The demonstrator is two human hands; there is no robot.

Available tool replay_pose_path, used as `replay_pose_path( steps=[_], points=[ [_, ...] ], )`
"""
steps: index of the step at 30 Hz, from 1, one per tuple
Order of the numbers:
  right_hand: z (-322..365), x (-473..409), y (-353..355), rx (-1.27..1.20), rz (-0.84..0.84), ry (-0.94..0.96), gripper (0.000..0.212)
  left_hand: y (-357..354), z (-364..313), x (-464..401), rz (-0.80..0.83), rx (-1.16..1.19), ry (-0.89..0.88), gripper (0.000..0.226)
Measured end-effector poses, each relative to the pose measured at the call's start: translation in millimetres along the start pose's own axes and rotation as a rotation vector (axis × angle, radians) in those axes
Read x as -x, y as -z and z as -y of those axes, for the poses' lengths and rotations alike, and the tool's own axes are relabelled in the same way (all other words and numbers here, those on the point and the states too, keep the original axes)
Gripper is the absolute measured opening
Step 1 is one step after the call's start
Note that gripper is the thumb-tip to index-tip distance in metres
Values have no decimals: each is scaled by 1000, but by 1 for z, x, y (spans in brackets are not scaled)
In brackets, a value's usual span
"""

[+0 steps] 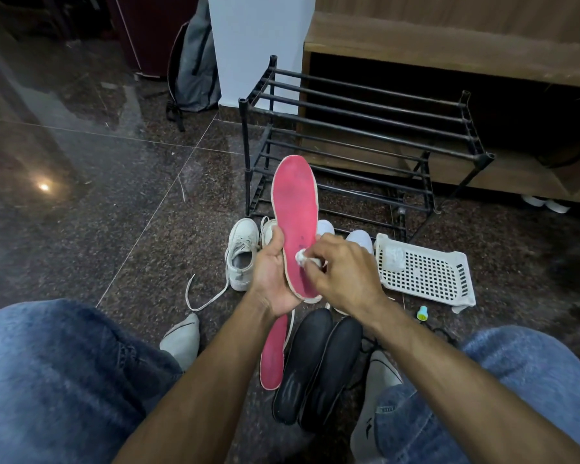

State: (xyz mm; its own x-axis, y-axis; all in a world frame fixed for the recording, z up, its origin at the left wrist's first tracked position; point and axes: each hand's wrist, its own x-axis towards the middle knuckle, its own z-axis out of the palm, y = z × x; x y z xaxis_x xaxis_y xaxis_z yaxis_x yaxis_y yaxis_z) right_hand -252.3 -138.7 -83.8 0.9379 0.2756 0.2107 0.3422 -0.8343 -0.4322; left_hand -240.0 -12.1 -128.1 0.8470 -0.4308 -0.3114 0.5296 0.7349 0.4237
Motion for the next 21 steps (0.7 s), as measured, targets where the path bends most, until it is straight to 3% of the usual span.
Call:
replay_pose_path(
  steps=[4,9,12,16,19,21],
  points=[
    [1,-20,5,22,-41,-21,17,-1,5,3,-5,15,1,66],
    [12,1,5,-2,124,148,23,3,4,3,-15,22,55,73],
    [0,-22,10,43,0,57,18,1,15,3,-8,26,17,63],
    [-18,-44,20,-149,-49,-82,12,-1,17,8,42,-38,39,56],
    [-21,-35,18,-268,-38,-52,8,0,7,12,76,-53,-6,44],
    [-20,-26,13,-299,2,-19,8,-1,-2,10,85,-74,-49,48]
  ],
)
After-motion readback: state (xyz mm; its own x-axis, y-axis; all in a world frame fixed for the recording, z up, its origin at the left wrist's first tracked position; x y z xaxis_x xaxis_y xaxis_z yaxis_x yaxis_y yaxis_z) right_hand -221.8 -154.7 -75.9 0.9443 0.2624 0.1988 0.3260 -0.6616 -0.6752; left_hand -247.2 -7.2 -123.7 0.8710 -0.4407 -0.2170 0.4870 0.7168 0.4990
